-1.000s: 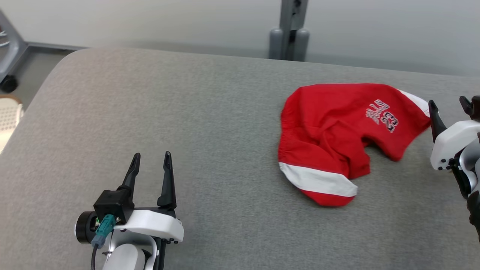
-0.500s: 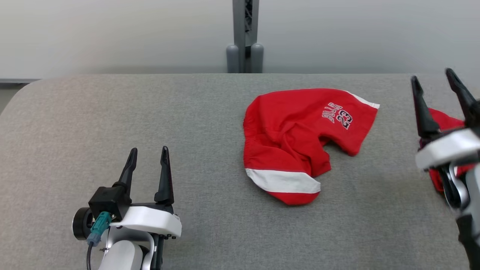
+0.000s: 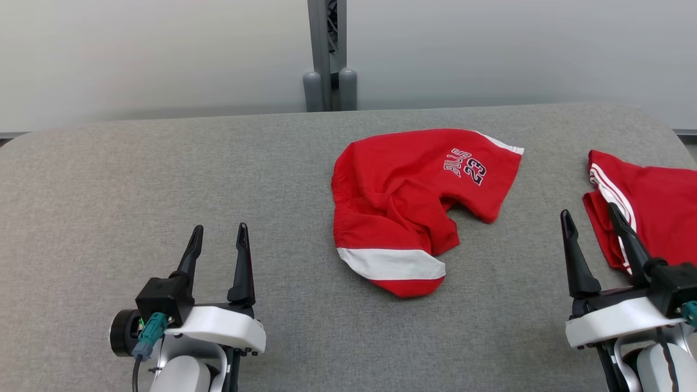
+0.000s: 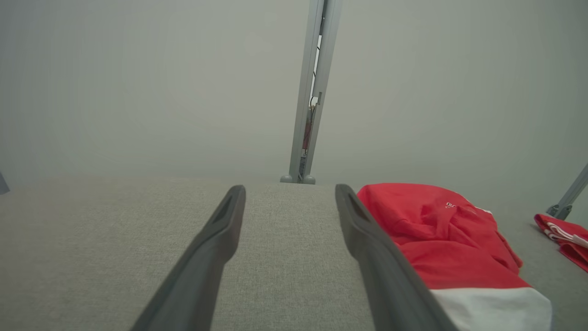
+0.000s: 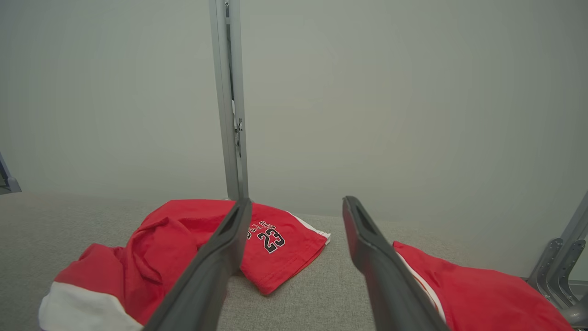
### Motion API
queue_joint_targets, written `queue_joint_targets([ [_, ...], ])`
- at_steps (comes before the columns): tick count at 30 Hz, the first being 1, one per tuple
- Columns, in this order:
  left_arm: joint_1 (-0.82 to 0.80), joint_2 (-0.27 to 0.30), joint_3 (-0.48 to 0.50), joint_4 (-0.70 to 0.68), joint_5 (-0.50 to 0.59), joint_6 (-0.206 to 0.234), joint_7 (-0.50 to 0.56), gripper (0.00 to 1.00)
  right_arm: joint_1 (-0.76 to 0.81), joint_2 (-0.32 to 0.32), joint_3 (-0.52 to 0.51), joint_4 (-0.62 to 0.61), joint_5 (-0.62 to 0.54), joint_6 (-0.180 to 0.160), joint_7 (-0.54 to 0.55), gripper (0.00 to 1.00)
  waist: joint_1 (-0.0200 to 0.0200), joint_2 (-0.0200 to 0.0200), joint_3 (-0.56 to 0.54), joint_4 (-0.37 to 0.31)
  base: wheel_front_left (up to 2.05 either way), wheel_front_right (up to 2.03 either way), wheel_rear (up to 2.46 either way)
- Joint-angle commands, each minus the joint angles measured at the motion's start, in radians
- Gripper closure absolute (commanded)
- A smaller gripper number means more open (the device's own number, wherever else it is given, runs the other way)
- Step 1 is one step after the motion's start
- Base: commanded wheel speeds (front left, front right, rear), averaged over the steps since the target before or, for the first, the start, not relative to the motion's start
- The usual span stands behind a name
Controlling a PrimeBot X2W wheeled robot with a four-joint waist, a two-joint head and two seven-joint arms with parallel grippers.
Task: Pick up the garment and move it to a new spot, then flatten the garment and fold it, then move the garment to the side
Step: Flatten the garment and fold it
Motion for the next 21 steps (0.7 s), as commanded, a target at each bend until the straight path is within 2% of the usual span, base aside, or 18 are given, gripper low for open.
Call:
queue_joint_targets([
  [1, 0.001, 0.004, 0.000, 0.004, 0.003, -0.007, -0.002, 0.00, 0.000, -0.001, 0.000, -0.005, 0.001, 0.000, -0.001, 0.00, 0.0000, 0.0000, 0.002, -0.004, 0.00, 0.00, 0.00],
  [8, -0.046, 0.004, -0.047, 0.075, -0.023, -0.025, -0.002, 0.00, -0.028, -0.004, 0.003, 0.004, 0.011, 0.000, -0.001, 0.00, 0.0000, 0.0000, 0.026, -0.034, 0.00, 0.00, 0.00],
  [10, -0.067, 0.004, -0.088, 0.135, -0.016, -0.027, -0.002, 0.00, -0.031, -0.003, -0.002, 0.004, 0.013, 0.000, -0.001, 0.00, 0.0000, 0.0000, 0.035, -0.041, 0.00, 0.00, 0.00],
  [16, -0.177, 0.004, -0.217, 0.293, -0.093, -0.066, -0.002, 0.00, -0.044, 0.010, -0.003, 0.015, 0.012, 0.000, -0.001, 0.00, 0.0000, 0.0000, 0.069, -0.076, 0.00, 0.00, 0.00],
  [21, -0.278, 0.004, -0.315, 0.412, -0.126, -0.073, -0.002, 0.00, -0.057, 0.019, -0.004, 0.009, 0.008, 0.000, -0.001, 0.00, 0.0000, 0.0000, 0.102, -0.106, 0.00, 0.00, 0.00],
])
